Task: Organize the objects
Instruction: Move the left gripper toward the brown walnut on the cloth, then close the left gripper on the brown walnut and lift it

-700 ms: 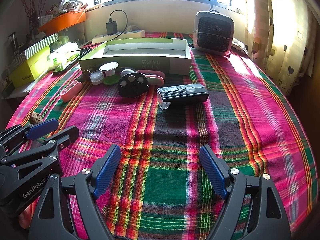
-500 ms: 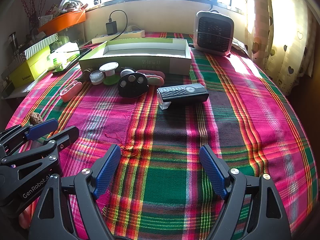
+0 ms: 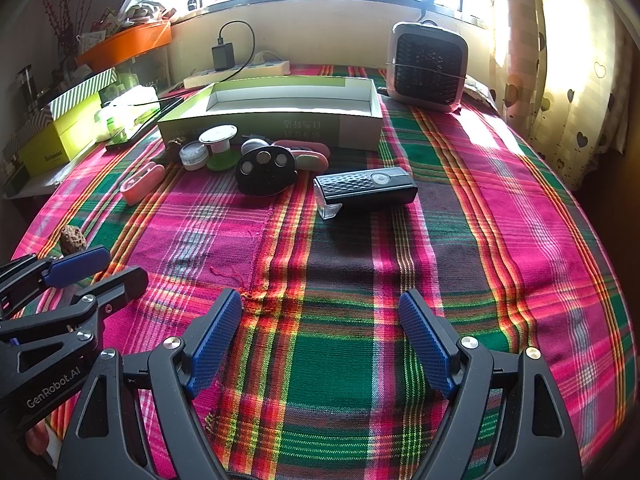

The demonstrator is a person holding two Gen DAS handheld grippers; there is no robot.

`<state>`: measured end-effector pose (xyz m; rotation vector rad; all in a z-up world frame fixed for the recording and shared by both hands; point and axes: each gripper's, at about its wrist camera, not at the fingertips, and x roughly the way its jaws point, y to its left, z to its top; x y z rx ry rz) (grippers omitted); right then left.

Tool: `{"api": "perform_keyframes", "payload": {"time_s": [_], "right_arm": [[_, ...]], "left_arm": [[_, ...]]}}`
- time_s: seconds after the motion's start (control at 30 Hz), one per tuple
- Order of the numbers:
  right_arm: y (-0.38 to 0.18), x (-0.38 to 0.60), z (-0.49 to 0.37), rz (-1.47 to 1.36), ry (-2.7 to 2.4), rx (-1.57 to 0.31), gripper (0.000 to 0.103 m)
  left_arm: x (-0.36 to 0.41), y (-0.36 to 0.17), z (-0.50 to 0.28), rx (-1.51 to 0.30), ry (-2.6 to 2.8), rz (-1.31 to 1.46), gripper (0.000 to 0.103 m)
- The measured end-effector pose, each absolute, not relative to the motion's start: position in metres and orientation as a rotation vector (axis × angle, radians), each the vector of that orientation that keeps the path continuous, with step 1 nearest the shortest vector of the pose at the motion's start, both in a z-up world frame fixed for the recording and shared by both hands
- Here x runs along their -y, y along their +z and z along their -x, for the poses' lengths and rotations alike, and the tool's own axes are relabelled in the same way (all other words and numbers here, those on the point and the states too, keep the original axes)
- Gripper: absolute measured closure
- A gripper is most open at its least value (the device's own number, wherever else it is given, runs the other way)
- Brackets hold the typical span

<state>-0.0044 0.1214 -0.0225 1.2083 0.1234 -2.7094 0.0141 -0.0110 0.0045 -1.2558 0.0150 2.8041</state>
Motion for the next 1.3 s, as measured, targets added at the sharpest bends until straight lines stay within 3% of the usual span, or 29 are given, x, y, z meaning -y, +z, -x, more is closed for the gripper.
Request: {"api": "perform_keyframes", "payload": {"time_s": [0.3, 0.53, 1.0, 1.17, 1.3], "right_arm": [[-0.023, -0.122, 0.004, -1.208, -2.709, -0.123, 0.022], [-0.024, -0.122, 0.004, -1.207, -2.709, -0.123, 0.022], [-0.023, -0.12, 0.006, -1.208, -2.703, -0.127, 0.022], [-0.021, -0.12, 0.006, -1.211, -2.696, -0.131, 0.022], [-0.022, -0.119, 0.006, -1.213, -2.691, -0.137, 0.022]], "left_arm": [[0.044, 0.025, -0.034, 0.032, 2.896, 1.157, 0.059], [0.077, 0.018, -0.03, 0.173, 2.919, 1.217, 0.059], [0.09, 0.0, -0.016, 0.229, 2.926, 1.316, 0.059], [0.088, 0.0, -0.013, 0.204, 2.92, 1.305, 0.072], [0.087, 0.001, -0.011, 0.203, 2.908, 1.296, 0.073]]}}
